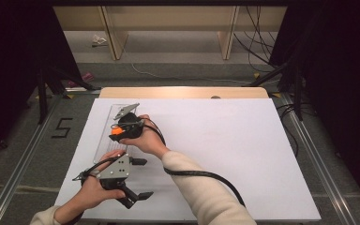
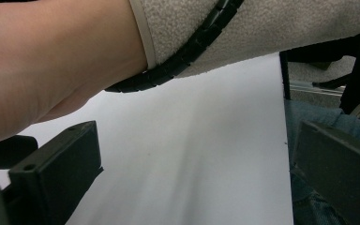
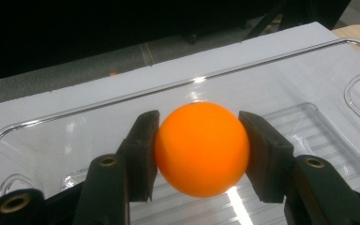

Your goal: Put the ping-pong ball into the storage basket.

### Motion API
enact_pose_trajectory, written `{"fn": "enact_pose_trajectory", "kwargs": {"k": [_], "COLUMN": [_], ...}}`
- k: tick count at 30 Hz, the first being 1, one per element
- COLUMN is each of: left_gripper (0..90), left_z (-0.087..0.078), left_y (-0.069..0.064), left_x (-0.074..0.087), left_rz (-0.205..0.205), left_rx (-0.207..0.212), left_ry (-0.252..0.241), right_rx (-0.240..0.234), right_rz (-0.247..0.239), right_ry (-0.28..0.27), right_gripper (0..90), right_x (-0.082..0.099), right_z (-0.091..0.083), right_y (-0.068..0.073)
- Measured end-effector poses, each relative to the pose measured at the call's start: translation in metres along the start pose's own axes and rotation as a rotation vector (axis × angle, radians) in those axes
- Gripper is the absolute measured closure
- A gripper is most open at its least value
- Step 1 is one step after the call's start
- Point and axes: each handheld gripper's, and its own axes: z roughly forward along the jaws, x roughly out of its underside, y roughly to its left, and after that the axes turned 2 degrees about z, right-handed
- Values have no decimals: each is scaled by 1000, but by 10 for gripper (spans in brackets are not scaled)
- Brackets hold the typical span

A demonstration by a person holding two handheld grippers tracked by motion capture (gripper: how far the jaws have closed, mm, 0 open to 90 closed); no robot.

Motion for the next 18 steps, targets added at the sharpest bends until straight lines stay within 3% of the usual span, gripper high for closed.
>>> {"fn": "enact_pose_trajectory", "kwargs": {"k": [18], "left_gripper": [11], "left_z": [0], "left_y": [0], "left_x": [0], "left_rz": [0], "left_rx": [-1], "left_ry": [0], "right_rx": [24], "right_rz": [29], "right_ry": [-28], "right_gripper": [235], "right_x": [-1], "right_z": [-2], "right_y": [-1]}}
